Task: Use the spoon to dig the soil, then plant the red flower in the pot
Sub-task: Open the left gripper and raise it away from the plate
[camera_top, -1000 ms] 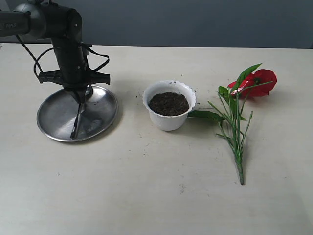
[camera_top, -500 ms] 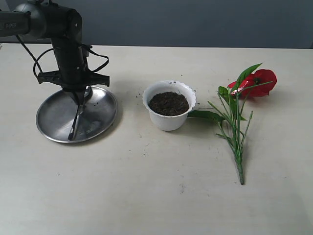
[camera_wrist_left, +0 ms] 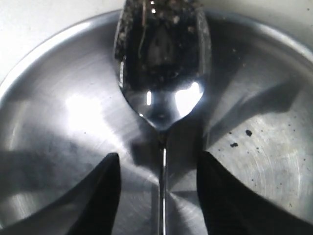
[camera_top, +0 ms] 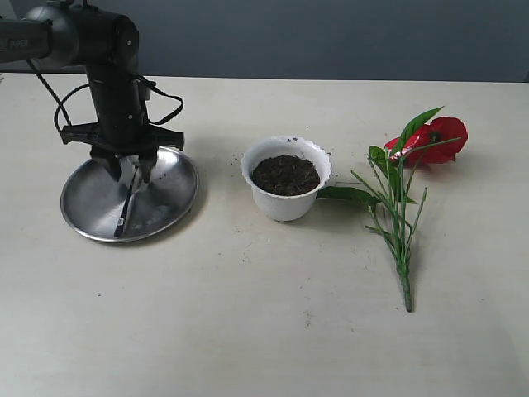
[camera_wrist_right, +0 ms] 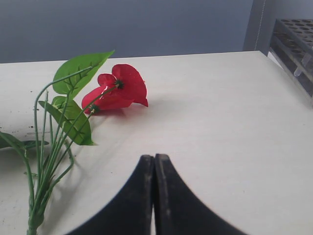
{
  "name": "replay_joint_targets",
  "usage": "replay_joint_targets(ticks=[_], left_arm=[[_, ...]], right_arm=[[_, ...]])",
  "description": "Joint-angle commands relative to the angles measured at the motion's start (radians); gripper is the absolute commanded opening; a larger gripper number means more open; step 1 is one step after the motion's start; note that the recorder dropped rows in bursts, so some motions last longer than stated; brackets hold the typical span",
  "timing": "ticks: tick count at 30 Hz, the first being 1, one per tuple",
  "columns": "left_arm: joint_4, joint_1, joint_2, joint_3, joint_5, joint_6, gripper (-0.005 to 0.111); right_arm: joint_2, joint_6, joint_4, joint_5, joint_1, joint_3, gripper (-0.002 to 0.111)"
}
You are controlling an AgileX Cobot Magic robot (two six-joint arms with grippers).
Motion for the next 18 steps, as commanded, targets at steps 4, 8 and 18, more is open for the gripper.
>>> replay_joint_targets(ticks=[4, 8, 18], left_arm=[[0.022, 0.002, -0.085, -0.003, 0.014, -0.007, 0.046], [0.033, 0.000, -0.207, 0.000, -0.006, -0.009, 0.009], [0.170, -0.003, -0.430, 0.000, -0.063, -0.042, 0.000]], right_arm=[[-0.003, -0.006, 0.003, -0.007, -0.006, 0.002, -0.001], [-0.003, -0.006, 0.003, -0.007, -0.006, 0.002, -0.001], [-0.003, -0.006, 0.003, -0.007, -0.006, 0.002, -0.001]])
